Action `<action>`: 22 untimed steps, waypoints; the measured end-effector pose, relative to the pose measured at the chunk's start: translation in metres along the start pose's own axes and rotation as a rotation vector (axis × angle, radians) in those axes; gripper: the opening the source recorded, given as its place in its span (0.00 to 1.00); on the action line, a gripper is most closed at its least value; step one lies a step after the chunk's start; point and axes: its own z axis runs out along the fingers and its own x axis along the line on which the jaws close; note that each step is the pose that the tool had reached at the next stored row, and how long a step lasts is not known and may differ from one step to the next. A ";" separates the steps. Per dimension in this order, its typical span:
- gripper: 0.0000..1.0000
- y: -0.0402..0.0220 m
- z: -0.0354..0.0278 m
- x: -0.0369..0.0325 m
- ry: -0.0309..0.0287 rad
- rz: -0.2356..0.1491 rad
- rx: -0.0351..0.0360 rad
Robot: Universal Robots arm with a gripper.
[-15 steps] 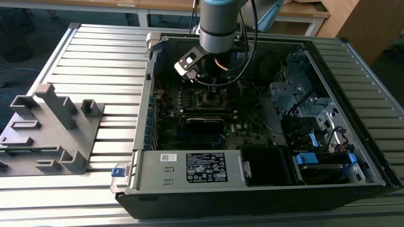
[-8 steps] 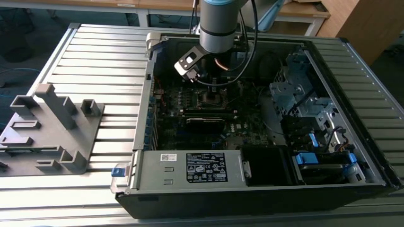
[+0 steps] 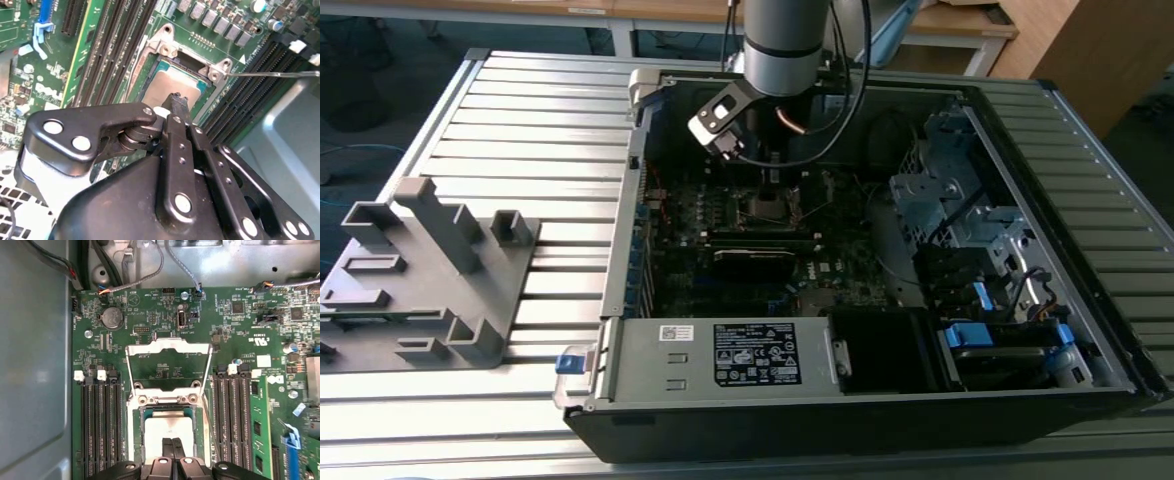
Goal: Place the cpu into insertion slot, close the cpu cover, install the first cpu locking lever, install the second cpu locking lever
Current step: 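Place the cpu into insertion slot, then close the cpu cover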
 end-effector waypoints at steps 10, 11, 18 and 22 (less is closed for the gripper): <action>0.11 0.0009 -0.0064 0.0000 0.0000 0.000 0.0000; 0.11 0.0012 -0.0064 0.0000 0.0000 0.000 0.0000; 0.11 0.0015 -0.0084 0.0001 0.0004 0.000 -0.0002; 0.11 0.0020 -0.0177 0.0001 0.0001 0.000 0.0000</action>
